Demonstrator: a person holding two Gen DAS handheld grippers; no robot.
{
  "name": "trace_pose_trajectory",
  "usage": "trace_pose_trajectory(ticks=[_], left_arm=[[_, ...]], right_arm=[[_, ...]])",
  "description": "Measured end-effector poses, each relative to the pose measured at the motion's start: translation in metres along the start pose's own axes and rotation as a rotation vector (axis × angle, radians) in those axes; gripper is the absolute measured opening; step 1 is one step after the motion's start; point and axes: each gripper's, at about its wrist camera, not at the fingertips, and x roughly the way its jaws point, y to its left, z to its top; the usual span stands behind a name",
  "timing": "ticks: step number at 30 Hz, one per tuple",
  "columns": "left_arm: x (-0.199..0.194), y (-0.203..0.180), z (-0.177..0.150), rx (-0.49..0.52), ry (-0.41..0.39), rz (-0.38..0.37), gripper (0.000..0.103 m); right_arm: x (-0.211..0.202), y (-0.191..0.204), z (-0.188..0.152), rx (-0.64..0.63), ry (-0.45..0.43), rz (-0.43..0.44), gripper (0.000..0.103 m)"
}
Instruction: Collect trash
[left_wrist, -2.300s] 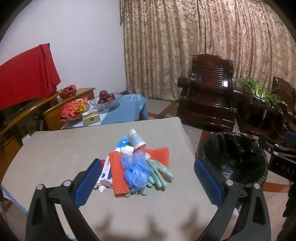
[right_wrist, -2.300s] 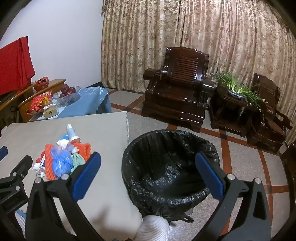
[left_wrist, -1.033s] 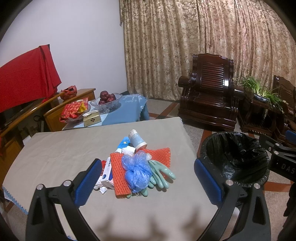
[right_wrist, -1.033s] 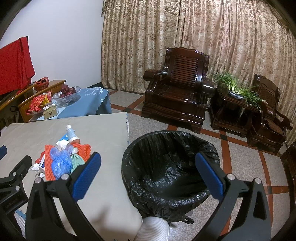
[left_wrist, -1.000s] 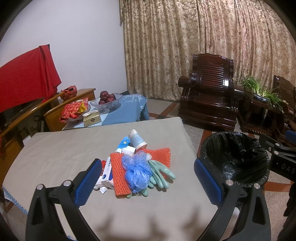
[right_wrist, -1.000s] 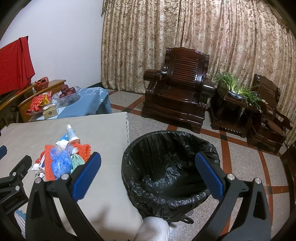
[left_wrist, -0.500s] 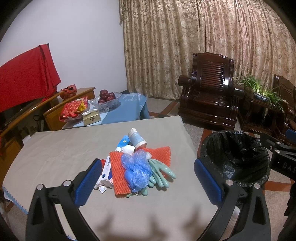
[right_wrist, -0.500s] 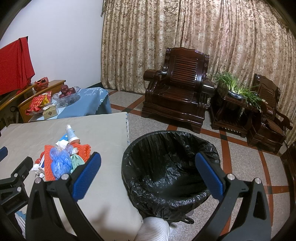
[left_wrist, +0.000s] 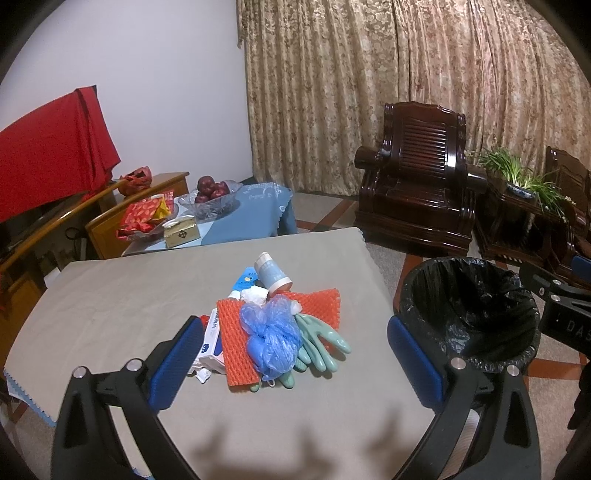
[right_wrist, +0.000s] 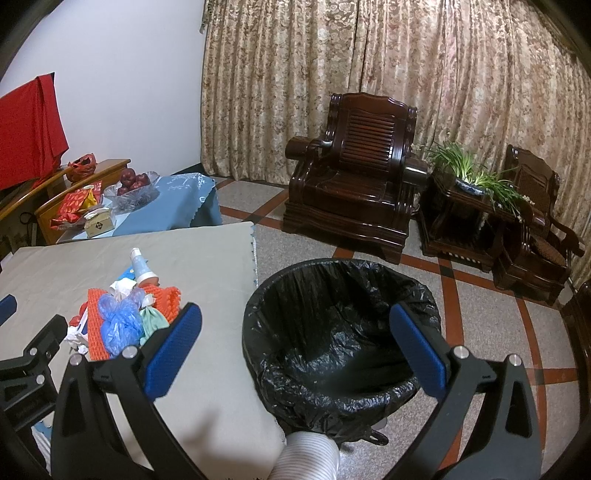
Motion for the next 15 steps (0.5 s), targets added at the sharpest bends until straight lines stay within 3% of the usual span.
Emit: trace_pose_trajectory(ticks=[15], left_arm=[[0.0064, -0.0002, -0.0062, 0.000, 0.004, 0.000, 0.097]], right_arm=[[0.0008, -0.0001, -0.0003, 0.001, 0.001, 0.001, 0.098]])
